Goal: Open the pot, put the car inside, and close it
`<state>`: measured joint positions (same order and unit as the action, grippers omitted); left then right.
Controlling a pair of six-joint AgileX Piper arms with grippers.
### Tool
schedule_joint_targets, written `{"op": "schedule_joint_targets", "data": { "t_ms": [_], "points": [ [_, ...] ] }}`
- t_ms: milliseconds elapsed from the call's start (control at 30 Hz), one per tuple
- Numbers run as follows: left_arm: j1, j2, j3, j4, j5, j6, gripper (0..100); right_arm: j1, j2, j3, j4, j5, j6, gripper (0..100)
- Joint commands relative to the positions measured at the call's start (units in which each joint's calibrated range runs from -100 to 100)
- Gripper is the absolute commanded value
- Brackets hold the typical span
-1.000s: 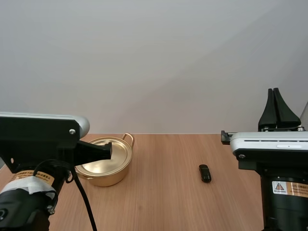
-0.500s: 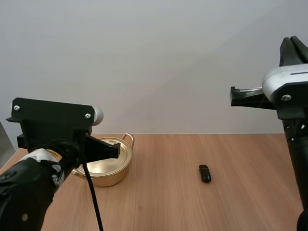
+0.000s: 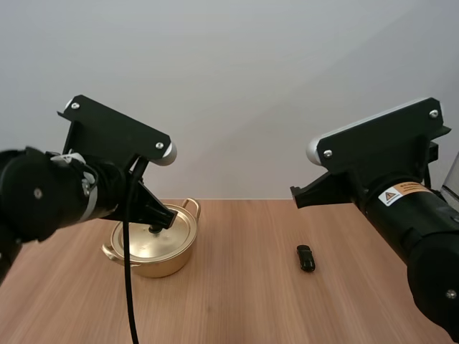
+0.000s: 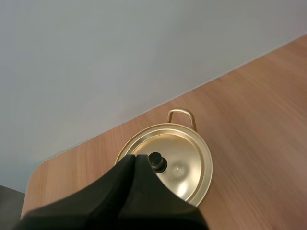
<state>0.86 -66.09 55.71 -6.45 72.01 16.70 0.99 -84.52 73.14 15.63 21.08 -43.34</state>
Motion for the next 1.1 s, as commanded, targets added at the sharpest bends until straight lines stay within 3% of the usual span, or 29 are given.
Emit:
{"op": "schedule_joint_targets", "data": {
  "t_ms": [0, 133, 600, 700, 933, 1067],
  "points": [
    [-0.02, 9.11, -6.08, 2.41, 8.29, 1.82, 0, 0.05, 0.02, -0.09, 0.12, 40.38, 0.38, 0],
    [-0.02, 18.97, -12.91, 2.43, 16.92, 1.72, 0, 0.05, 0.02, -0.09, 0.12, 40.36, 0.55, 0],
    [-0.02, 29.01, -14.5, 2.43, 6.61, 1.64, 0, 0.05, 0.02, -0.09, -0.02, 40.2, 1.71, 0],
    [-0.02, 30.08, -14.5, 2.43, 7.92, 1.64, 14, 0.05, 0.02, -0.09, -0.02, 40.2, 1.71, 0],
    [-0.02, 34.07, -14.5, 2.43, 9.93, -0.33, 79, 0.05, 0.02, -0.09, -0.02, 40.2, 1.71, 0],
    [-0.02, 37.69, -14.5, 2.43, 10.1, -0.71, 83, 0.05, 0.02, -0.09, -0.02, 40.2, 1.71, 0]
  ]
}}
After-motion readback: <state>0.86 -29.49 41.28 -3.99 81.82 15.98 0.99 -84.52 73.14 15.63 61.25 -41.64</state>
